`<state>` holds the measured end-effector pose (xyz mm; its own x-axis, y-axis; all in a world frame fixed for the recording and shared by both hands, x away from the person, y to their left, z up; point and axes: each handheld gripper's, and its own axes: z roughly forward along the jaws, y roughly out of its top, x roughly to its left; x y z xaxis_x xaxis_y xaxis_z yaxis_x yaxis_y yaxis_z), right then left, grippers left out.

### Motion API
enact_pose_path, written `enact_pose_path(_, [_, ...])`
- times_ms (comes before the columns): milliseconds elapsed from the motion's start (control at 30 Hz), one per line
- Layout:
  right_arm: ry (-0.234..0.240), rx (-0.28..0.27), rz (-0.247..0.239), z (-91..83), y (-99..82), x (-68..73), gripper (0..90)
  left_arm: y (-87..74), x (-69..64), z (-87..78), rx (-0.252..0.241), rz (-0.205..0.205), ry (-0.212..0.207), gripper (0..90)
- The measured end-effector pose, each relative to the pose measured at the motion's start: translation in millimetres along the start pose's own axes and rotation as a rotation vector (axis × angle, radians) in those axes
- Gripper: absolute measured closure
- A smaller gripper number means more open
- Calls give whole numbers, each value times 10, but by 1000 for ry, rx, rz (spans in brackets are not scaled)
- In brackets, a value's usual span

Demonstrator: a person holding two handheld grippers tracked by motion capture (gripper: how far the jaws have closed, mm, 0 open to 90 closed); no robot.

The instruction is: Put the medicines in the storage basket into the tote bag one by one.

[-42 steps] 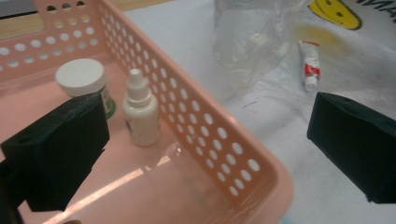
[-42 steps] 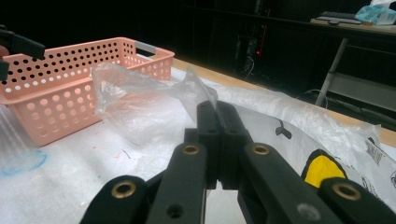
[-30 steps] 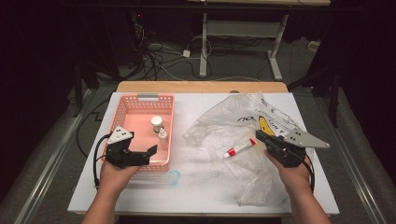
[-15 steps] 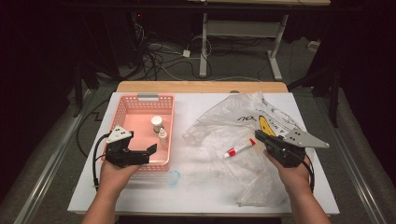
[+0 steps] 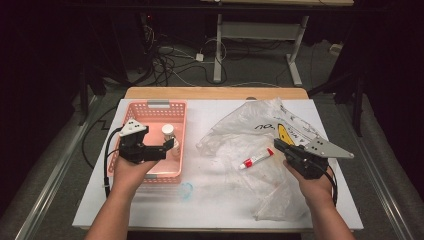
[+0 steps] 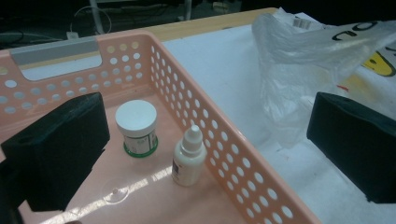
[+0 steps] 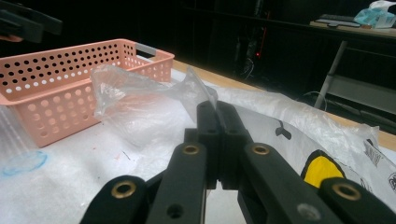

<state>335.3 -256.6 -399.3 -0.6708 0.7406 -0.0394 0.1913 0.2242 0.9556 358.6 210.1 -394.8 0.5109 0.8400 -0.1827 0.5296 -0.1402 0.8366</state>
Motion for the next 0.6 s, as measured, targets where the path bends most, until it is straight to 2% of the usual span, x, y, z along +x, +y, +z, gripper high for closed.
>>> enact_pose_path(300, [0,2,2,3,-6,-2,900,32,199,237,35,-57,21,0])
enact_pose_path(600, [1,3,2,5,-10,-5,900,143,342,462,105,-60,55,13])
